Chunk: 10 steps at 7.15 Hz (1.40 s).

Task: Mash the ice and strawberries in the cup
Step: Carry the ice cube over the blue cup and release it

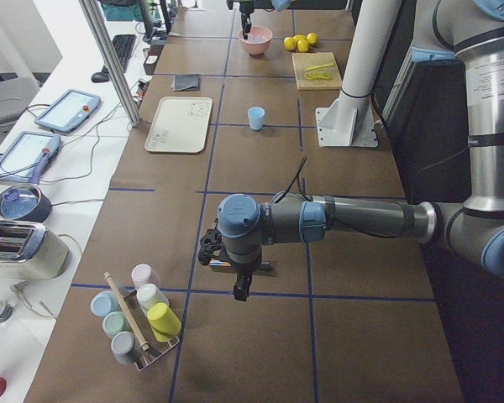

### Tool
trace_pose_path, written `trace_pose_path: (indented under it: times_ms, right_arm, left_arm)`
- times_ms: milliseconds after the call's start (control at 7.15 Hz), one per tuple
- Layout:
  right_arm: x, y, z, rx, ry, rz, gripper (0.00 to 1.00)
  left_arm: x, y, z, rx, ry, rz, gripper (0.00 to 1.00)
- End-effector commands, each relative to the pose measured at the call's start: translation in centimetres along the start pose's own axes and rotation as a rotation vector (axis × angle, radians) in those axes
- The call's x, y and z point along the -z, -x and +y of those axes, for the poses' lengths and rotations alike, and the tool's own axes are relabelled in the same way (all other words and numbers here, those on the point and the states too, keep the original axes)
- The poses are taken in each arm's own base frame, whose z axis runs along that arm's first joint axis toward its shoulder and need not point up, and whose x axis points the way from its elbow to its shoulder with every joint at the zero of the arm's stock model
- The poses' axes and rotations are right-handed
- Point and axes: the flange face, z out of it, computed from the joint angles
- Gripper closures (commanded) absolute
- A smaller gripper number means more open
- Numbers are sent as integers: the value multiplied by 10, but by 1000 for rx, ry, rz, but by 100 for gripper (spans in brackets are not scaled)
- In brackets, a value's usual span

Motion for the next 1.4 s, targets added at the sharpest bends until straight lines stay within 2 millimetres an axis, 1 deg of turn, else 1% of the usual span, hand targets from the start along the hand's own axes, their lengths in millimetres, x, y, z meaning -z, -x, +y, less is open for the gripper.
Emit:
trace_pose_path:
  times_ms: [0, 140, 280, 419, 559, 699, 839, 979, 1258]
  right_arm:
    - [-36, 150, -22, -134, -1, -17, 100]
    - [-30, 222, -35, -190, -2, 19, 100]
    - [-31, 279, -28, -226, -7, 37, 100]
    - [-41, 320, -18, -271, -25, 37, 100]
    - [-49, 364, -22, -297, -42, 38, 100]
    - [-64, 403, -31, -322, -44, 55, 100]
    - [-80, 416, -22, -306, -41, 77, 100]
    - [-86, 421, -14, -295, -36, 80, 100]
    - [-95, 424, -4, -282, -35, 93, 99]
  left_arm:
    - [5, -5, -2, -11, -10, -3, 0]
    - [5, -5, -1, -9, -8, -2, 0]
    - [4, -4, 0, -7, -7, -2, 0]
    - [4, -4, 1, -6, -6, -2, 0]
    - [3, -3, 1, -4, -4, -1, 0]
    - [2, -3, 2, -1, -1, 0, 0]
    - [3, -3, 1, -2, -2, -1, 0]
    - [2, -3, 2, -1, -1, 0, 0]
    - [3, -3, 2, -3, -3, -1, 0]
